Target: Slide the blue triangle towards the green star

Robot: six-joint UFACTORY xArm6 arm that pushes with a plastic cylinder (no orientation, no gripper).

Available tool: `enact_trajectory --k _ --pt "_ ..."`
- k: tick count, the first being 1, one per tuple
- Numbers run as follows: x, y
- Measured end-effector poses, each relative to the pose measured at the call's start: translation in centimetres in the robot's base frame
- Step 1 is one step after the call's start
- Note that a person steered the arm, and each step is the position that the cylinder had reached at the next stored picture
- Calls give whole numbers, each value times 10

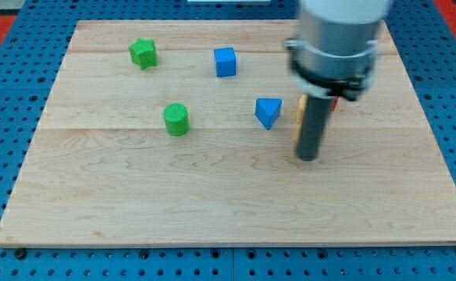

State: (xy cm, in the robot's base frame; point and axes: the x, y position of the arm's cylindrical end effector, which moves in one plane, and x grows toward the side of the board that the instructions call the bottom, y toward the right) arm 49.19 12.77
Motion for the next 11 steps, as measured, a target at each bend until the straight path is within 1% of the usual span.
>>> enact_trajectory --k 1,2,3,7,8,9,10,11 --pt "-44 26" --pt "-50 46" --pt "-44 51" --pt "-44 45" --pt "-40 6" --pt "-38 -57" --pt "-27 -100" --pt "-37 -135"
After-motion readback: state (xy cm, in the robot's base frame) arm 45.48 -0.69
